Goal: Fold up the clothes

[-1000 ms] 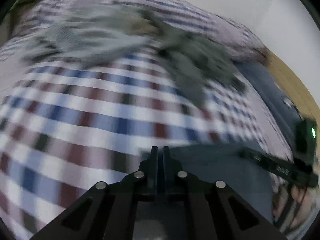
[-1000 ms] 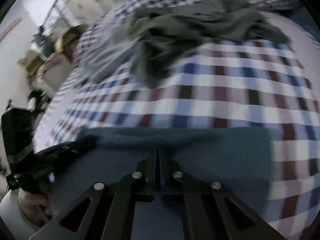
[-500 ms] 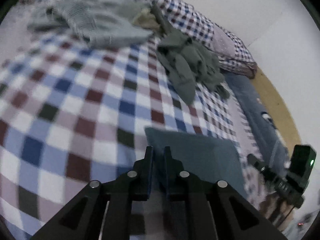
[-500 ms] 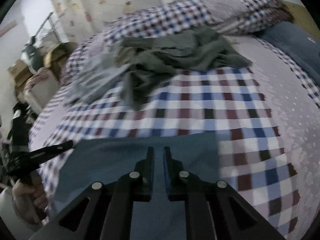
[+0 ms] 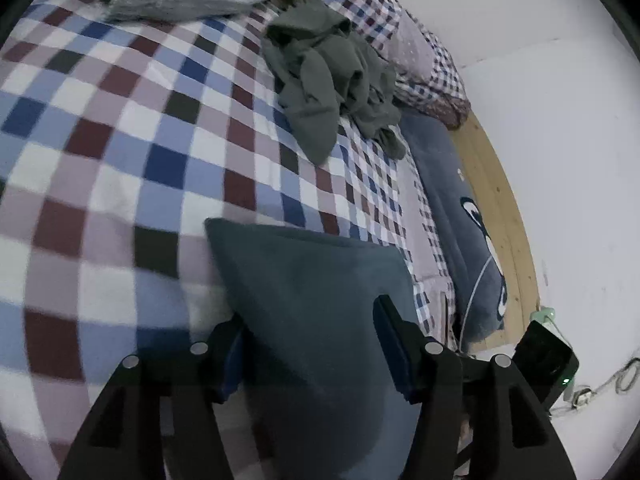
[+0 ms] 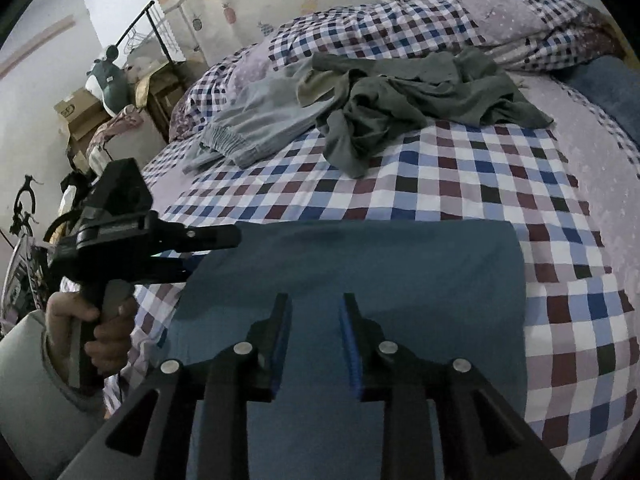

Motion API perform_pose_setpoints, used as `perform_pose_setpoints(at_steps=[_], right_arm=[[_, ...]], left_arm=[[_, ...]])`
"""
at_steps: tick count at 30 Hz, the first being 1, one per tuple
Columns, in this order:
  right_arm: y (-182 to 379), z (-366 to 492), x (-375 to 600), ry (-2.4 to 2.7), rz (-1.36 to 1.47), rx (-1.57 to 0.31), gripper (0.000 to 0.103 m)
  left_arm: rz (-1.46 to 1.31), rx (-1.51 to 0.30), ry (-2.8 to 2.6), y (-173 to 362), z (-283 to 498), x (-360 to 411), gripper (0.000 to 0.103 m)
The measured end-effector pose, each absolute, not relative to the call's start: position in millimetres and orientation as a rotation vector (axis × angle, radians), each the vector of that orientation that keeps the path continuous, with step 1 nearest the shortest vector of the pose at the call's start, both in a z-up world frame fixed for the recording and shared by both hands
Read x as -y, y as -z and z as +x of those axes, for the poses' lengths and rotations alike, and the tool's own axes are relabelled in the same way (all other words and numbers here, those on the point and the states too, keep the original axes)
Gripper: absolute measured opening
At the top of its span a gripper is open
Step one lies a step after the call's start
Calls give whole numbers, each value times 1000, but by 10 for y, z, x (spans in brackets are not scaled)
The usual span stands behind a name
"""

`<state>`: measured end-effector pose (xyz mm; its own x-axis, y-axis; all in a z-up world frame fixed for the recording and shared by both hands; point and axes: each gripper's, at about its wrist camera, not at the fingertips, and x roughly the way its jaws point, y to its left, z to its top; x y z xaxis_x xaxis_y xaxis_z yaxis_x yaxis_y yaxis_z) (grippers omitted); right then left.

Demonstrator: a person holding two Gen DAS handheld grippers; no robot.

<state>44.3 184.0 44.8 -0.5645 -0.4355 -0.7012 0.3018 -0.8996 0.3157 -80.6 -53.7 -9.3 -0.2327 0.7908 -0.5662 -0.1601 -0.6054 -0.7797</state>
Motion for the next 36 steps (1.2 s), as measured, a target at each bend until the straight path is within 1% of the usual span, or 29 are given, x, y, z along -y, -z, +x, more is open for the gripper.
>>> perform_pose_setpoints(at_steps=[6, 7, 8, 9, 10, 11, 14, 17, 19, 21, 22, 25, 31, 36], right_arm=[[-396, 415, -1960, 2438, 1178, 283, 29], [-400, 418, -1965, 2441, 1179, 281, 29], [-409, 427, -1961, 2442, 1177, 275, 30], [-423, 450, -1949, 2445, 1170, 265, 30], [-441, 486, -1927, 2453, 1162, 250, 30], [-458, 534, -1895, 2463, 1153, 231, 32], [-497, 703, -1753, 2514, 1127, 159, 38], [-512, 975, -1498, 2575, 1088, 89, 41], [-498, 1240, -1234, 2628, 1044, 43, 44], [-470, 1440, -975, 2661, 1001, -40, 46], [-435, 1548, -820, 2673, 975, -103, 48], [-330, 1872, -355, 2699, 892, -293, 61], [8, 2183, 253, 2791, 831, -657, 63], [261, 2203, 414, 2906, 853, -905, 63]], left_arm=[[-1385, 758, -1880, 128, -963, 403, 62], [-1383, 766, -1881, 136, -979, 391, 59], [-1384, 775, -1886, 150, -991, 394, 46], [-1386, 784, -1891, 163, -1003, 396, 35], [-1384, 796, -1894, 169, -1008, 403, 15], [-1377, 812, -1894, 163, -1003, 418, 12], [-1353, 858, -1892, 144, -986, 461, 9], [-1285, 883, -1871, 0, -954, 497, 8], [-1231, 881, -1859, -145, -915, 530, 7], [-1191, 871, -1863, -259, -872, 569, 6], [-1179, 872, -1867, -289, -854, 584, 6], [-1161, 892, -1887, -328, -802, 695, 5], [-1129, 959, -1919, -383, -740, 1022, 5], [-1081, 1064, -1939, -400, -714, 1360, 4]])
